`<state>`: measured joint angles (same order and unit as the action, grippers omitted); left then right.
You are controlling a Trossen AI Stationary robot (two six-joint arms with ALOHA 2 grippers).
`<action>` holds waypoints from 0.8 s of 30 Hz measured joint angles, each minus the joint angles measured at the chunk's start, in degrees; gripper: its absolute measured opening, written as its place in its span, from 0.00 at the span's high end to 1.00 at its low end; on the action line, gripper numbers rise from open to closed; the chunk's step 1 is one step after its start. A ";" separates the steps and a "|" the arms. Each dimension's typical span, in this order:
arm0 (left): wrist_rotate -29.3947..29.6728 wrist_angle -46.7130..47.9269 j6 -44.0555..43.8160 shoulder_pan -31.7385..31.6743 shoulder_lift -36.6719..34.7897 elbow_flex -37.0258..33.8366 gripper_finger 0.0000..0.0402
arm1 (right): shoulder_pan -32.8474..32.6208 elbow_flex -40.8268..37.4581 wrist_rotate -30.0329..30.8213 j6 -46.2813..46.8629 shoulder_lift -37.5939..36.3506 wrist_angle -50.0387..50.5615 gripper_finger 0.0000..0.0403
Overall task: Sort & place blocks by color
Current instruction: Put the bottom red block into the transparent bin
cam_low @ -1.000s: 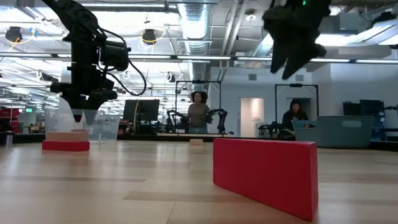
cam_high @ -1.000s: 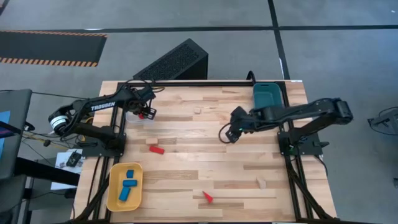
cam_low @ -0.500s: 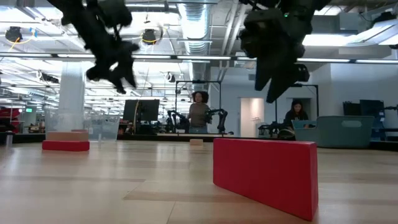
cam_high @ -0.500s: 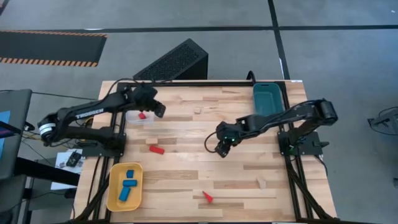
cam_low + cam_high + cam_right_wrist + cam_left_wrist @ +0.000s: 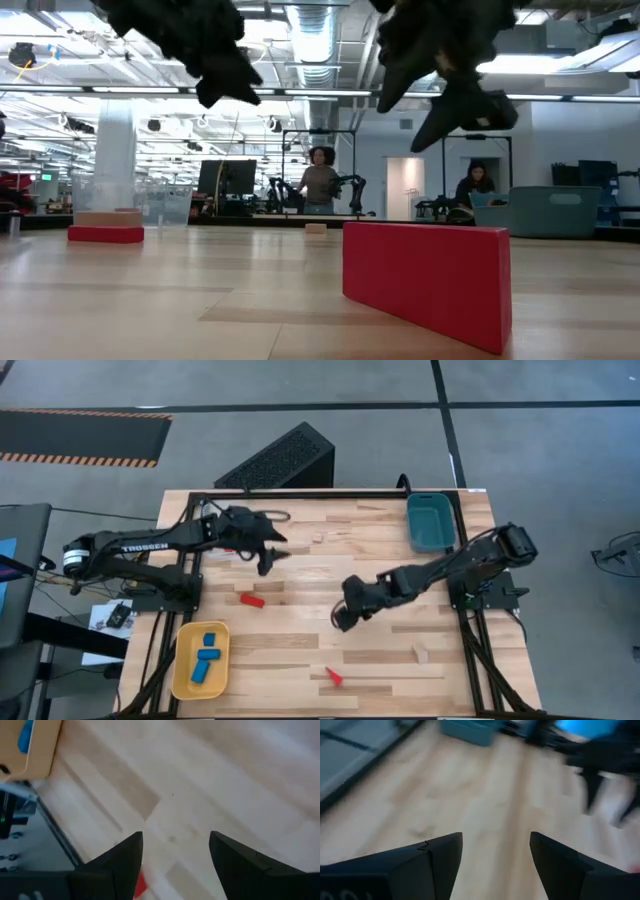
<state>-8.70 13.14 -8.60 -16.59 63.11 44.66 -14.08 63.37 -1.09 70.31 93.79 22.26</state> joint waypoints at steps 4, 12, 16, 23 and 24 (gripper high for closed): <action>-0.03 -4.56 1.13 6.69 0.62 0.02 0.45 | -3.75 0.00 1.99 3.04 0.31 -0.62 0.37; 4.98 -17.24 2.07 21.73 3.18 0.01 0.45 | -15.70 0.00 12.89 9.40 0.31 -4.30 0.37; 7.29 -22.41 -3.62 28.15 3.76 -0.02 0.45 | -23.63 0.02 25.34 10.32 0.31 -7.68 0.37; 14.60 -24.49 -11.50 37.84 5.32 0.02 0.45 | -30.20 0.12 35.55 -3.79 2.82 -13.46 0.37; 15.43 -24.00 -11.53 39.27 5.69 -0.02 0.45 | -30.71 0.02 35.28 -9.36 4.03 -15.68 0.37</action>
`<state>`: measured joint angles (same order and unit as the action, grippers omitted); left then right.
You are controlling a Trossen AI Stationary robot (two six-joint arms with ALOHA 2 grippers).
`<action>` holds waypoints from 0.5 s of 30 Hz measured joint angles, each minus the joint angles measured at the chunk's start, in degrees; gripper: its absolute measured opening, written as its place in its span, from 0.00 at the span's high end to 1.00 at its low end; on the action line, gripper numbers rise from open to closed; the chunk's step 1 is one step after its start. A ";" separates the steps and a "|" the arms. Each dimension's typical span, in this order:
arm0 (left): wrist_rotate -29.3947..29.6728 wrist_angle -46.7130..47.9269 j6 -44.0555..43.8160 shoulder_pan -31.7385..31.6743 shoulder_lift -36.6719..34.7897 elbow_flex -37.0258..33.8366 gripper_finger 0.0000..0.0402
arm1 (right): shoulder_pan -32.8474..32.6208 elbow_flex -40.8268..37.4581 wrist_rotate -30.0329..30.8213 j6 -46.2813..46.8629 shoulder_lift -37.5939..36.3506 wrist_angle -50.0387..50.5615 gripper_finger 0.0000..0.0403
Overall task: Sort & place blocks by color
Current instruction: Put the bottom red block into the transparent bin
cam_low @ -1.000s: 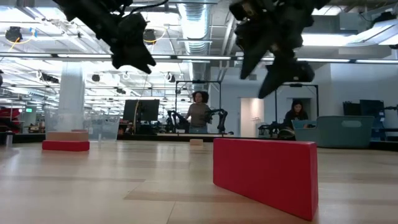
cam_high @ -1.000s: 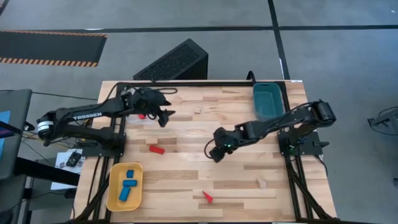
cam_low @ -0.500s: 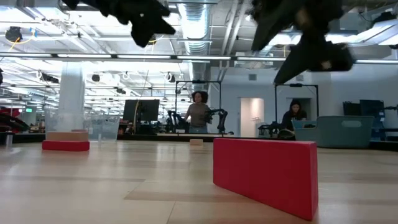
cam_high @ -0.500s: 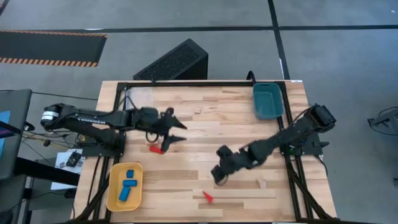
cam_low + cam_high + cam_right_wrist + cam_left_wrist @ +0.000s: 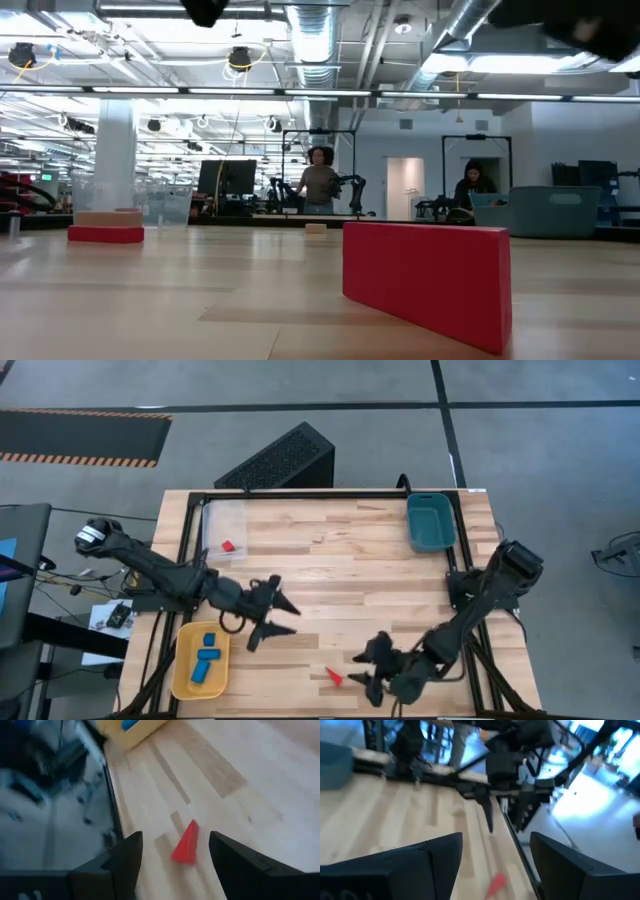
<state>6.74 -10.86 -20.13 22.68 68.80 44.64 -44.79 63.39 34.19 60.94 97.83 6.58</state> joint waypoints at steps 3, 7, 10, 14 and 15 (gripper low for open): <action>2.63 -0.39 2.66 3.13 1.23 0.00 0.45 | -0.03 2.67 -1.99 -9.30 5.33 -4.90 0.37; 5.60 -0.02 6.68 4.52 3.43 0.00 0.45 | 0.27 9.45 -2.48 -8.02 13.21 -1.70 0.37; 6.09 -0.04 8.33 4.10 5.45 0.00 0.45 | 0.89 16.67 0.30 -5.97 17.92 4.03 0.37; 4.22 0.27 10.61 3.21 8.80 0.00 0.45 | 2.35 24.94 0.48 -5.15 23.80 15.19 0.37; 3.23 0.51 10.85 2.92 9.68 -0.02 0.45 | 2.76 26.59 0.39 -4.17 24.87 17.30 0.37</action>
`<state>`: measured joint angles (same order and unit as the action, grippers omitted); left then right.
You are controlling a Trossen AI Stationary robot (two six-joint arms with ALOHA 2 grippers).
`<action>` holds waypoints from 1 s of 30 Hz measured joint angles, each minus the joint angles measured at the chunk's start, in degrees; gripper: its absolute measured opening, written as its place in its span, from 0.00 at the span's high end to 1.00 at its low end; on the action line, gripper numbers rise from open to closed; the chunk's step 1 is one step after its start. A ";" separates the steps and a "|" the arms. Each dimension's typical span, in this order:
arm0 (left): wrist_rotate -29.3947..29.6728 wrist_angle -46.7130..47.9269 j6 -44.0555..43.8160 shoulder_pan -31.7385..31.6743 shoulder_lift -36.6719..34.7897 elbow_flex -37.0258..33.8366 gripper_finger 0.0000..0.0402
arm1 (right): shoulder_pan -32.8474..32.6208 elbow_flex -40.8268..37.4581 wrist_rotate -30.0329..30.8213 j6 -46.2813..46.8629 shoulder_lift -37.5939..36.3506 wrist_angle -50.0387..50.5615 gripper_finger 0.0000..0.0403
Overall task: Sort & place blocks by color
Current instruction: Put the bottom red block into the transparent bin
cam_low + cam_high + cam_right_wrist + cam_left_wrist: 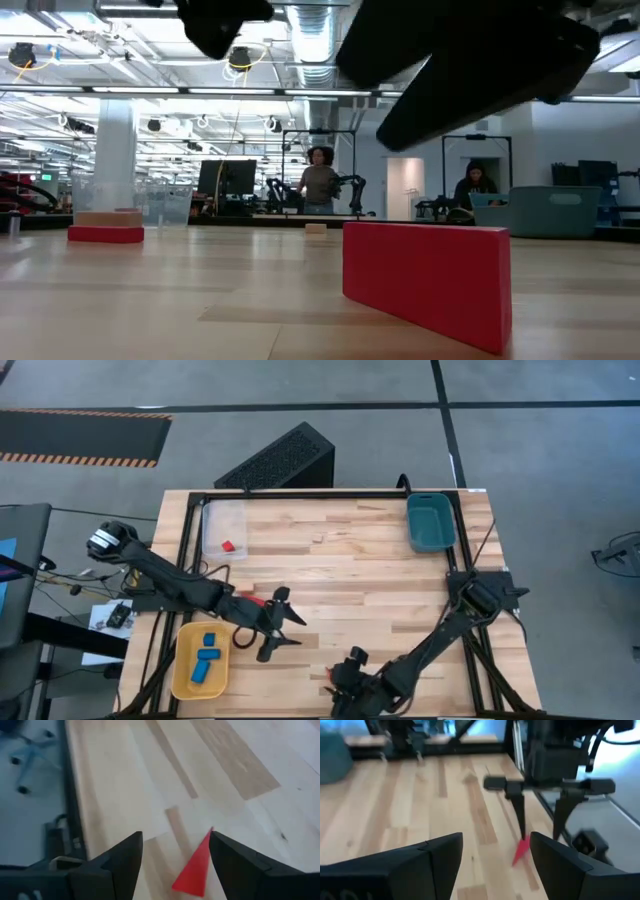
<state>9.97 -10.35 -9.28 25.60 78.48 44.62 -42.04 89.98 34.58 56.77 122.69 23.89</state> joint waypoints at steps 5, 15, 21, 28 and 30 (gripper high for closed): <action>-4.30 -0.05 -0.61 -0.25 4.21 0.00 0.45 | 0.35 3.25 -0.38 8.11 1.27 6.64 0.37; -4.76 -4.41 1.38 -0.60 10.21 0.00 0.45 | -0.38 1.45 -4.62 13.39 1.22 9.27 0.37; -4.58 -7.25 1.53 -0.62 13.05 0.04 0.45 | 0.52 -0.65 -5.61 11.96 1.33 9.23 0.37; -1.85 -6.75 1.58 -0.62 13.61 0.02 0.45 | 1.44 -3.90 -8.61 7.70 1.34 0.56 0.37; -1.67 -6.82 1.58 -0.62 13.61 0.02 0.45 | 1.57 -4.04 -8.89 6.87 1.33 1.85 0.37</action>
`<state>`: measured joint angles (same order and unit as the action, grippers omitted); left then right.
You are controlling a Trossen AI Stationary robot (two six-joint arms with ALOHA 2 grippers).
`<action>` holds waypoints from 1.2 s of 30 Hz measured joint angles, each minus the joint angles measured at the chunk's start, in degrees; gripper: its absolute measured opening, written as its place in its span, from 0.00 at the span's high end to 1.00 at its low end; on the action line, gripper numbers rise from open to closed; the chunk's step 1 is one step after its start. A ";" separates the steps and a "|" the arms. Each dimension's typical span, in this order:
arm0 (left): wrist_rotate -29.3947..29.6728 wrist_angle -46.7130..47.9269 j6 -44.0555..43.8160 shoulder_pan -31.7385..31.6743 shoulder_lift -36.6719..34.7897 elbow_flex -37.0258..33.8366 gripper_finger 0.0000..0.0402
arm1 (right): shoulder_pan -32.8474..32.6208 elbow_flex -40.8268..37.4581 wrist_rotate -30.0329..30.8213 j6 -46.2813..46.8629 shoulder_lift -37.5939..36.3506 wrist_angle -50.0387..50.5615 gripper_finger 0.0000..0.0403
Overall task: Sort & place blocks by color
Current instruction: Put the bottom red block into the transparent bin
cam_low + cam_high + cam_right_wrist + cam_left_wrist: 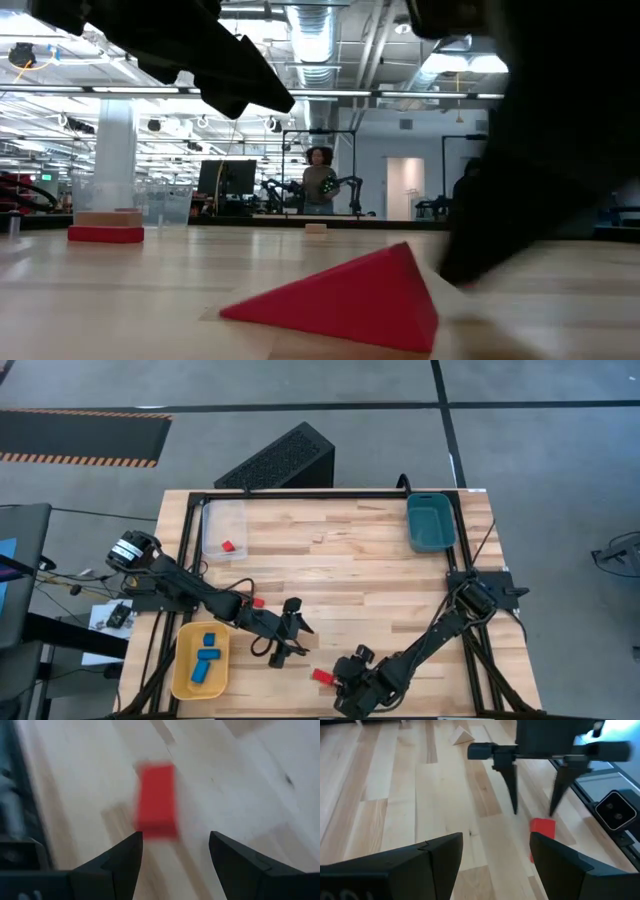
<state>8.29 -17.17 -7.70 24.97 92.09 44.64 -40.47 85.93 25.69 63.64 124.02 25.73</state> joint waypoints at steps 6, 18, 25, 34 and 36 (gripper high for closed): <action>0.41 0.07 0.97 -0.02 0.00 0.00 0.45 | 1.34 -0.07 -1.00 -4.73 0.07 1.56 0.37; 2.03 0.10 -0.21 -0.63 -0.07 0.00 0.45 | 2.38 -0.02 -5.22 -14.21 1.88 -8.70 0.34; 1.04 0.39 -3.33 -0.43 -0.09 0.00 0.45 | 2.37 0.13 -5.25 -11.30 4.18 -14.20 0.18; 0.97 2.57 -5.56 0.93 -0.09 0.00 0.45 | 3.25 0.21 -4.34 -10.71 4.40 -13.12 0.23; 0.95 3.02 -5.74 1.36 -0.09 0.00 0.45 | 3.59 0.19 -3.66 -10.60 4.40 -12.98 0.26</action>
<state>9.25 -14.15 -13.44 26.33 92.01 44.64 -36.87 86.13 22.03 53.04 128.42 12.75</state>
